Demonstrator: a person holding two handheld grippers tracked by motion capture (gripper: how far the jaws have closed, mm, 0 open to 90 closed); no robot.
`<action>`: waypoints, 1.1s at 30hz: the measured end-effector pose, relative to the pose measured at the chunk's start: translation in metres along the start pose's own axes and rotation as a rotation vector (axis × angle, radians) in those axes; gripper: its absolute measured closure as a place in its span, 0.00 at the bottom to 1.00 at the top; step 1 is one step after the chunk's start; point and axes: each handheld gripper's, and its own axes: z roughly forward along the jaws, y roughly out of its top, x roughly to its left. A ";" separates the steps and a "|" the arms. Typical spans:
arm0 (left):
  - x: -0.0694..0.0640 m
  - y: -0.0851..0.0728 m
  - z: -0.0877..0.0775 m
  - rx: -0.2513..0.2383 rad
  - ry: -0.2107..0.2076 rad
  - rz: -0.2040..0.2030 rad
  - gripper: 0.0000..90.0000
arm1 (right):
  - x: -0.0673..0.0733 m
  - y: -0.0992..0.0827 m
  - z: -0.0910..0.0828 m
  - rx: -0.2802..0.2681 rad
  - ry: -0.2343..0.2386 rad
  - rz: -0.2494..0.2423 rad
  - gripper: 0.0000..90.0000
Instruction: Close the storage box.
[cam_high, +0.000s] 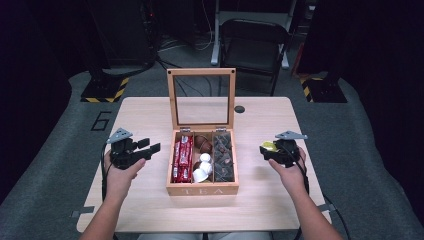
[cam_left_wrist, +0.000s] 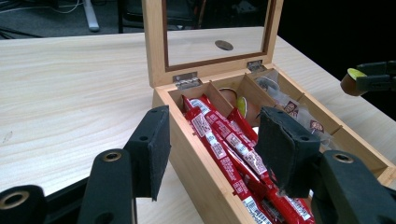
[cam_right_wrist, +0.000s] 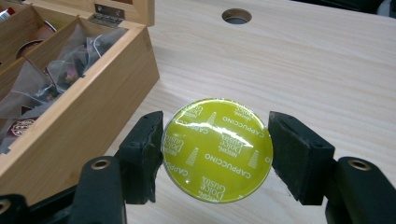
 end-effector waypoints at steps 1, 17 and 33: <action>0.000 0.000 0.000 0.000 0.000 0.000 0.49 | -0.001 -0.002 -0.001 0.003 -0.001 0.007 0.41; 0.000 -0.001 0.001 0.000 0.001 -0.002 0.49 | -0.017 -0.029 -0.006 0.002 -0.059 0.040 0.41; 0.001 0.000 -0.001 -0.004 0.000 -0.001 0.49 | -0.029 -0.051 -0.005 0.031 -0.114 0.065 0.41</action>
